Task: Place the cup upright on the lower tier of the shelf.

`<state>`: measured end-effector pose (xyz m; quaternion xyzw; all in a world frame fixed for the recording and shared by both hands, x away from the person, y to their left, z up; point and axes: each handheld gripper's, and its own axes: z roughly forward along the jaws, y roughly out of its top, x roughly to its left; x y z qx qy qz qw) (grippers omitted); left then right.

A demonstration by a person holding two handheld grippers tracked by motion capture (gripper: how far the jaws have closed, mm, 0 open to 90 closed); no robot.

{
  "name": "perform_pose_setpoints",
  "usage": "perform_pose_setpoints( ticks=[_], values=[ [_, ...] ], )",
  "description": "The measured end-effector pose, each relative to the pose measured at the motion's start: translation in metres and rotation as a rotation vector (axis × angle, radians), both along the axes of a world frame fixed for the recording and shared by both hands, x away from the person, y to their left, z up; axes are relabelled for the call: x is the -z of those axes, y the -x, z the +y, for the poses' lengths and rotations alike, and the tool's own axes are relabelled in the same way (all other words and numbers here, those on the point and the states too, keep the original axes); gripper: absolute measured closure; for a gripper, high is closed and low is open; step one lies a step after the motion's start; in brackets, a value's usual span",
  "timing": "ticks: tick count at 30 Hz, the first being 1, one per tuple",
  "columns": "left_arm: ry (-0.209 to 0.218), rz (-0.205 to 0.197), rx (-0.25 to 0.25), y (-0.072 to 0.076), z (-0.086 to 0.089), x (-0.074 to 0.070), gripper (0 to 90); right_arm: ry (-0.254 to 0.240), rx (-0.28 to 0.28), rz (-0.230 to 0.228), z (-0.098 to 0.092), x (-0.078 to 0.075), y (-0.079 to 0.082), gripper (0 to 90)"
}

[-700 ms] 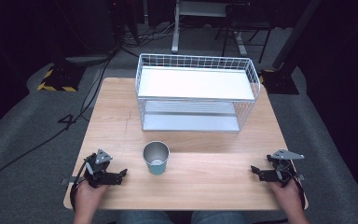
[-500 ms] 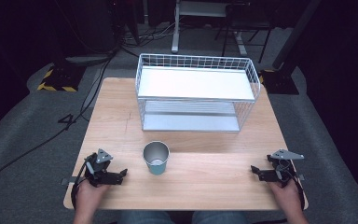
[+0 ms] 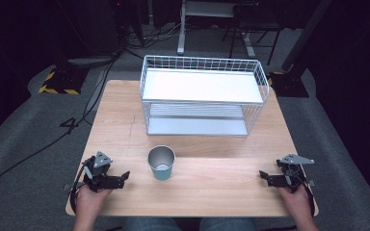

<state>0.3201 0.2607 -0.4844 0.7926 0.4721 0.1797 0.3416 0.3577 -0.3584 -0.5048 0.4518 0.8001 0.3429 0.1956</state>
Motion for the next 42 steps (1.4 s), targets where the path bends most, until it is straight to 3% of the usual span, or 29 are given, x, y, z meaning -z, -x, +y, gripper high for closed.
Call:
perform_pose_setpoints(
  ticks=[10,18,27,38,42],
  values=[
    [0.078,-0.05,0.054,0.009,-0.013,-0.014,5.5,0.0,0.002,0.0,0.0,0.0,0.0,8.5],
    [0.126,-0.067,0.135,0.015,-0.044,-0.016,6.1,0.001,0.002,0.0,0.0,0.0,0.0,8.5],
    [0.127,-0.09,0.191,0.019,-0.065,-0.019,6.1,0.001,0.002,0.0,0.0,0.0,0.0,8.5],
    [0.151,-0.132,0.197,0.021,-0.088,-0.011,6.3,0.001,0.002,0.0,0.0,0.0,0.0,8.5],
    [0.167,-0.136,0.17,0.018,-0.098,-0.005,6.3,0.001,0.004,0.0,0.0,0.0,0.0,8.5]
  ],
)
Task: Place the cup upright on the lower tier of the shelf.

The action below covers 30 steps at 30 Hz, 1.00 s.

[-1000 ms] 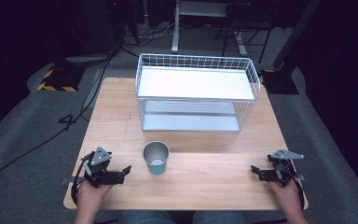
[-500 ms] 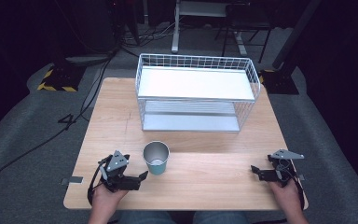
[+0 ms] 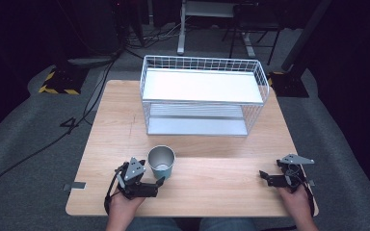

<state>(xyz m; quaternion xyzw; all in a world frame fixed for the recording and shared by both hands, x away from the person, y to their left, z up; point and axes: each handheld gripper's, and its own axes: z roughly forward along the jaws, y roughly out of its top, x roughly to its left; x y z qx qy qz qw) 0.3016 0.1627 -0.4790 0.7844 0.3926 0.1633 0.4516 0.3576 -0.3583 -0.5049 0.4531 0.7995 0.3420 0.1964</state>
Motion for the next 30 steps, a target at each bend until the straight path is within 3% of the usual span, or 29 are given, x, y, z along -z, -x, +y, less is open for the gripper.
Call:
perform_pose_setpoints(
  ticks=[4,8,12,18,23,30],
  values=[
    [0.049,0.015,-0.023,-0.002,-0.005,0.006,6.3,-0.001,0.0,0.0,0.0,0.0,0.0,8.5],
    [0.055,0.005,-0.058,-0.005,-0.009,0.011,9.5,0.0,0.0,0.0,0.0,0.0,0.0,8.5],
    [0.072,0.016,-0.056,-0.006,-0.012,0.016,14.0,0.0,0.0,0.0,0.0,0.0,0.0,8.5],
    [0.066,0.023,-0.039,-0.009,-0.02,0.02,14.5,-0.001,0.005,0.001,0.0,0.0,0.0,8.5],
    [0.012,0.033,-0.055,-0.013,-0.027,0.02,15.0,-0.001,0.005,0.001,0.0,0.0,0.0,8.5],
    [-0.022,0.059,-0.06,-0.016,-0.029,0.021,17.1,-0.001,0.005,0.001,0.0,0.0,0.0,8.5]
  ],
)
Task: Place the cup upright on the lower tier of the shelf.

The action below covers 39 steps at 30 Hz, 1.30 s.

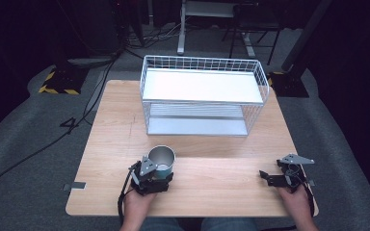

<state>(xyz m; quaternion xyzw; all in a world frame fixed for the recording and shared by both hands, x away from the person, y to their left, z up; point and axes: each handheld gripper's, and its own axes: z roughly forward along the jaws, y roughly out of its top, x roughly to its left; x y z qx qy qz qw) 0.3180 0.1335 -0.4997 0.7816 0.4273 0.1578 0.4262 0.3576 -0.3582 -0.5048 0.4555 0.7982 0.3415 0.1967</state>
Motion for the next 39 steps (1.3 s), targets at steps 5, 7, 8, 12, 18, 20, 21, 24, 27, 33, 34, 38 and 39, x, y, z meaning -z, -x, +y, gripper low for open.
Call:
perform_pose_setpoints(
  ticks=[5,7,8,12,18,20,21,24,27,33,34,38,39],
  values=[
    [-0.032,-0.002,-0.005,0.0,-0.003,0.0,23.1,0.0,0.002,-0.001,0.0,0.0,0.0,8.5],
    [-0.032,0.0,-0.007,0.0,-0.003,0.0,23.5,0.0,0.002,0.0,0.0,0.0,0.0,8.5],
    [-0.032,0.0,-0.007,0.0,-0.003,0.0,23.6,0.0,0.002,0.0,0.0,0.0,0.0,8.5],
    [-0.033,0.001,-0.002,0.0,-0.003,0.0,24.2,0.0,0.002,0.0,0.0,0.0,0.0,8.5],
    [-0.037,-0.007,0.011,0.001,-0.004,0.0,24.4,0.0,0.003,0.0,0.0,0.0,0.0,8.5],
    [-0.029,-0.013,0.012,0.002,-0.004,0.0,24.5,0.0,0.003,0.0,0.0,0.0,0.0,8.5],
    [-0.023,-0.015,0.012,0.002,-0.004,0.0,24.5,0.0,0.003,0.0,0.0,0.0,0.0,8.5],
    [-0.026,-0.017,0.015,0.001,-0.004,-0.004,24.5,0.0,0.003,0.0,0.0,0.0,0.0,8.5],
    [-0.029,-0.021,0.022,0.001,-0.005,-0.009,24.6,0.0,0.003,0.0,0.0,0.0,0.0,8.5],
    [-0.036,-0.035,0.045,0.002,-0.007,-0.022,24.6,0.0,0.003,-0.001,0.0,0.0,0.0,8.5],
    [-0.042,-0.037,0.05,0.002,-0.007,-0.024,24.5,0.0,0.003,0.0,0.0,0.0,0.0,8.5],
    [-0.052,-0.039,0.066,0.001,-0.009,-0.032,24.6,0.0,0.002,-0.001,0.0,0.0,0.0,8.4],
    [-0.054,-0.041,0.069,0.0,-0.01,-0.036,24.6,0.0,0.002,-0.001,0.0,0.0,0.0,8.4]
  ],
)
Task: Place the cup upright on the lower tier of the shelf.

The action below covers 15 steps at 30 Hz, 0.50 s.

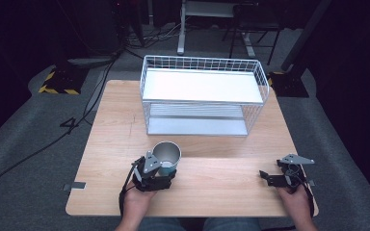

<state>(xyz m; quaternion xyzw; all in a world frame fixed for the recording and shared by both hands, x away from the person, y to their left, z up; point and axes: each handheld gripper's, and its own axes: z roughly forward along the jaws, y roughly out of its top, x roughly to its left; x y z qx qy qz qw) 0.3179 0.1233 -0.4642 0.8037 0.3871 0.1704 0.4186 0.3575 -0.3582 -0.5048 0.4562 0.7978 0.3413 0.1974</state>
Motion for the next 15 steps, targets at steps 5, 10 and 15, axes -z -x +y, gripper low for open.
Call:
perform_pose_setpoints(
  ticks=[5,10,15],
  values=[
    [0.007,0.001,0.004,-0.005,-0.002,-0.012,24.6,0.0,0.001,0.001,0.0,0.0,0.0,8.5],
    [0.01,-0.01,0.013,-0.013,-0.004,-0.025,24.5,0.0,0.0,-0.001,0.0,0.0,0.0,8.5],
    [0.035,-0.008,0.005,-0.022,-0.006,-0.035,24.6,0.0,0.001,0.0,0.0,0.0,0.0,8.5]
  ],
)
